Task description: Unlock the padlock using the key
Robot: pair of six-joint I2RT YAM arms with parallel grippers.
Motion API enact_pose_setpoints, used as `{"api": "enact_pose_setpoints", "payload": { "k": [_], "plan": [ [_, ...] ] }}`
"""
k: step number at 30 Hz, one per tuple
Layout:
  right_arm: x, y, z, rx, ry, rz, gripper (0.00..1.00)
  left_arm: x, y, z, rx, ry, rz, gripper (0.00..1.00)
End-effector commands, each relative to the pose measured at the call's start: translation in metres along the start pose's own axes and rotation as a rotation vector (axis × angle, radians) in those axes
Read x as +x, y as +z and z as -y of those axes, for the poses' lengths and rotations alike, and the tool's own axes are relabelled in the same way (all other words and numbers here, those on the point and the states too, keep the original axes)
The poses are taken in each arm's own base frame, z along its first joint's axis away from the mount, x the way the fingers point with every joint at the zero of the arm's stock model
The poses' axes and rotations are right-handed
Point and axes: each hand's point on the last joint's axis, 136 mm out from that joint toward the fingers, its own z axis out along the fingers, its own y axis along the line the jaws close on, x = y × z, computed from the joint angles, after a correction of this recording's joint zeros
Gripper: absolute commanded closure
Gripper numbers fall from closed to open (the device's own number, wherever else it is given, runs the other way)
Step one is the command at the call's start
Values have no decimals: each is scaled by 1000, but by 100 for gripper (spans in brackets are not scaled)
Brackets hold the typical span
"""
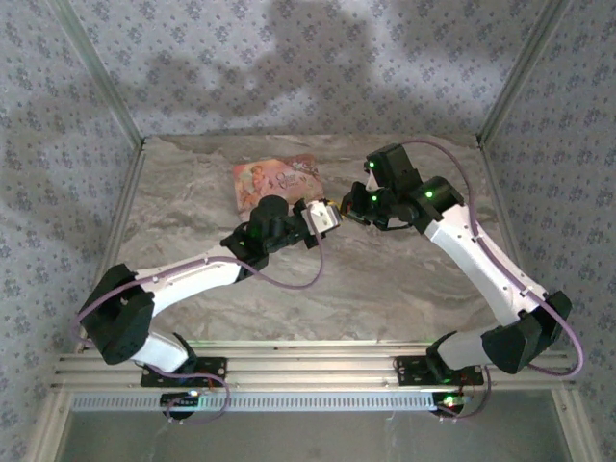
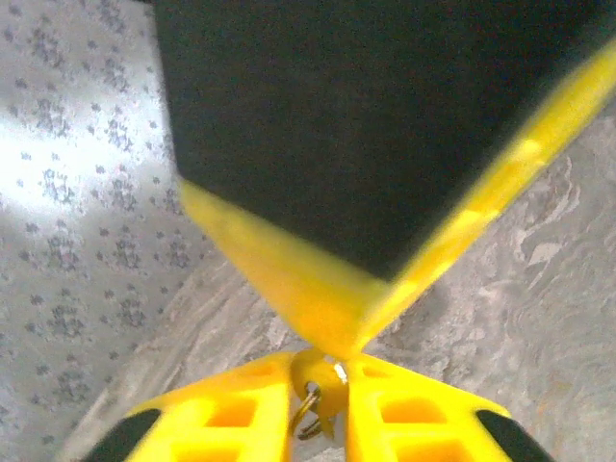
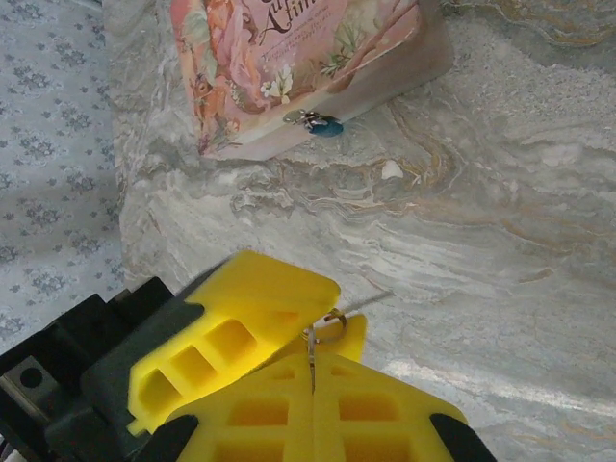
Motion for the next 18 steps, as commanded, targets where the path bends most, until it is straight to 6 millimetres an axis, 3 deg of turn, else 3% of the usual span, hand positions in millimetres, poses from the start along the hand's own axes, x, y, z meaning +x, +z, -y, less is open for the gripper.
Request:
{"api": "enact_pose_setpoints", "payload": {
  "k": [1, 2, 7, 10, 13, 15, 18],
  "plan": [
    [-5, -4, -7, -23, 22, 4, 100, -12, 0, -2, -12, 23, 14, 96],
    [-4, -3, -6, -22, 23, 2, 100, -12, -1, -3, -13, 22, 12, 100],
    [-5, -3, -6, -35, 28, -1, 98, -15, -6, -5, -17, -20, -1, 100],
    [-8, -5, -9, -61, 23, 9, 67, -16, -10, -4, -4, -63, -17, 100],
    [-14, -17, -18, -120, -14, 41, 43, -16, -17, -4, 47, -157, -18, 100],
    [-20, -31, -27, -179, -65, 79, 36, -16, -24, -6, 107, -249, -15, 100],
    [-30, -57, -42, -292, -192, 171, 34, -20, -39, -9, 201, -386, 4, 100]
  ]
}}
